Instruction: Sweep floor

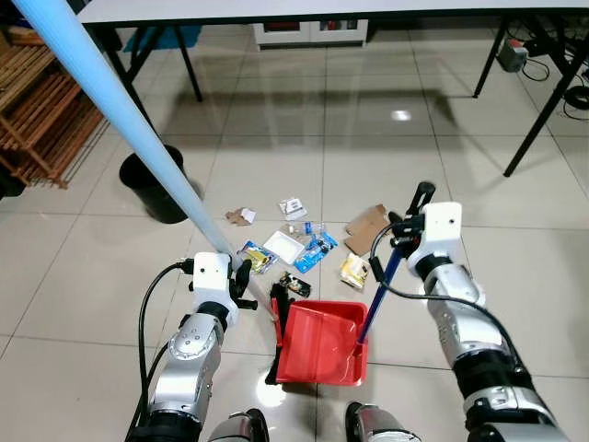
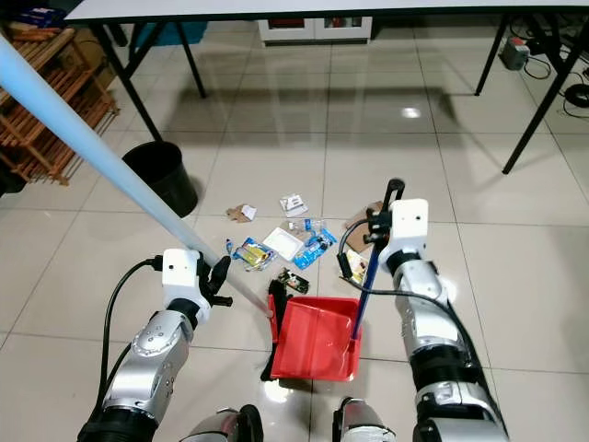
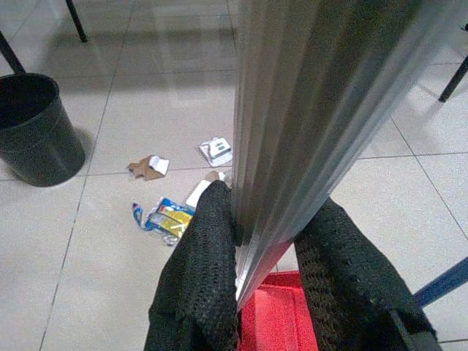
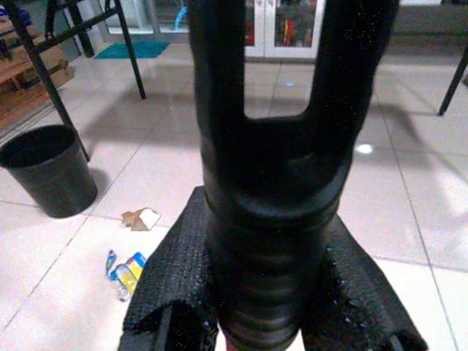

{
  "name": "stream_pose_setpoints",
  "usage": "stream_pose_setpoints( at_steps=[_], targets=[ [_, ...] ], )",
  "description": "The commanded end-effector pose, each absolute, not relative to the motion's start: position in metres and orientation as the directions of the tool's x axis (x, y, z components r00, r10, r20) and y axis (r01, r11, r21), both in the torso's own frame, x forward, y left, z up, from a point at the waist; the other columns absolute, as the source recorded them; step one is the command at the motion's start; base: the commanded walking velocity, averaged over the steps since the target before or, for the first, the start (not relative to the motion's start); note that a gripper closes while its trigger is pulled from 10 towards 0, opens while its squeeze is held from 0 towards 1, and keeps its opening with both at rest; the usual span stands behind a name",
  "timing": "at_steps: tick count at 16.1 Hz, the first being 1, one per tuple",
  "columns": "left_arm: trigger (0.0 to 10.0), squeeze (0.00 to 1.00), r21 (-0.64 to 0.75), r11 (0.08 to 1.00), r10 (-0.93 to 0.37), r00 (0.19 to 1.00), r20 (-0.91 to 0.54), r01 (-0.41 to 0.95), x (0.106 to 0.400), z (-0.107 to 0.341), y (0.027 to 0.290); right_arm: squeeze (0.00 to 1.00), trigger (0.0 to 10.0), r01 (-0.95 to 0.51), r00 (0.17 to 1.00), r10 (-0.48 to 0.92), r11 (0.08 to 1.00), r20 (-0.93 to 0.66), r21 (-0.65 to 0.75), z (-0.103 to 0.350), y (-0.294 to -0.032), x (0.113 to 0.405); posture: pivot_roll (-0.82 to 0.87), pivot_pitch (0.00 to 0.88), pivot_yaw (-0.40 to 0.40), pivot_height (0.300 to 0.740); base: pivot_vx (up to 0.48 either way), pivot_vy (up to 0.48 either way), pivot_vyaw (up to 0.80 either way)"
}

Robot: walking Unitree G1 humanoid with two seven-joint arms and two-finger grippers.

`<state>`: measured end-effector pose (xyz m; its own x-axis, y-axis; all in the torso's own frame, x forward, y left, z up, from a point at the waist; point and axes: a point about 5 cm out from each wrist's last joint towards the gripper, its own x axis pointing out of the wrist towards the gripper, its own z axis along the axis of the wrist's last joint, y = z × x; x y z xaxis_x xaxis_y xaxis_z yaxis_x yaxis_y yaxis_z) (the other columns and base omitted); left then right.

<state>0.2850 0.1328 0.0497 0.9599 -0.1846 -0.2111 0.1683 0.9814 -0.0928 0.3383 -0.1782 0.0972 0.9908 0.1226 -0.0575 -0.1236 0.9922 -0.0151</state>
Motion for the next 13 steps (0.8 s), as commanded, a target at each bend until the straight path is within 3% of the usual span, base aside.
stream_pose_setpoints(
  at_steps=[1,6,9,13],
  targets=[
    [10.0,0.00,-0.127,0.975,-0.205,0.952,-0.225,0.180,0.281,0.047,0.132,0.00,10.0,-0.136,0.991,0.136,0.990,0.002,-0.025,0.109,-0.175,0.344,-0.18,0.157,0.096,0.740,0.000,0.000,0.00],
    [10.0,0.00,-0.129,0.973,-0.217,0.950,-0.224,0.192,0.282,0.049,0.133,0.00,10.0,-0.120,0.993,0.121,0.992,0.013,-0.039,0.114,-0.181,0.346,-0.18,0.158,0.098,0.740,0.000,0.000,0.00],
    [10.0,0.00,-0.134,0.971,-0.223,0.949,-0.224,0.196,0.281,0.049,0.132,0.00,10.0,-0.115,0.992,0.121,0.986,0.045,-0.122,0.118,-0.184,0.346,-0.18,0.160,0.101,0.740,0.000,0.000,0.00],
    [10.0,0.00,-0.117,0.971,-0.234,0.933,-0.273,0.209,0.272,0.040,0.147,0.00,10.0,-0.039,0.999,0.040,0.986,0.004,-0.162,0.109,-0.215,0.342,-0.16,0.182,0.122,0.740,0.000,0.000,0.00]
  ],
)
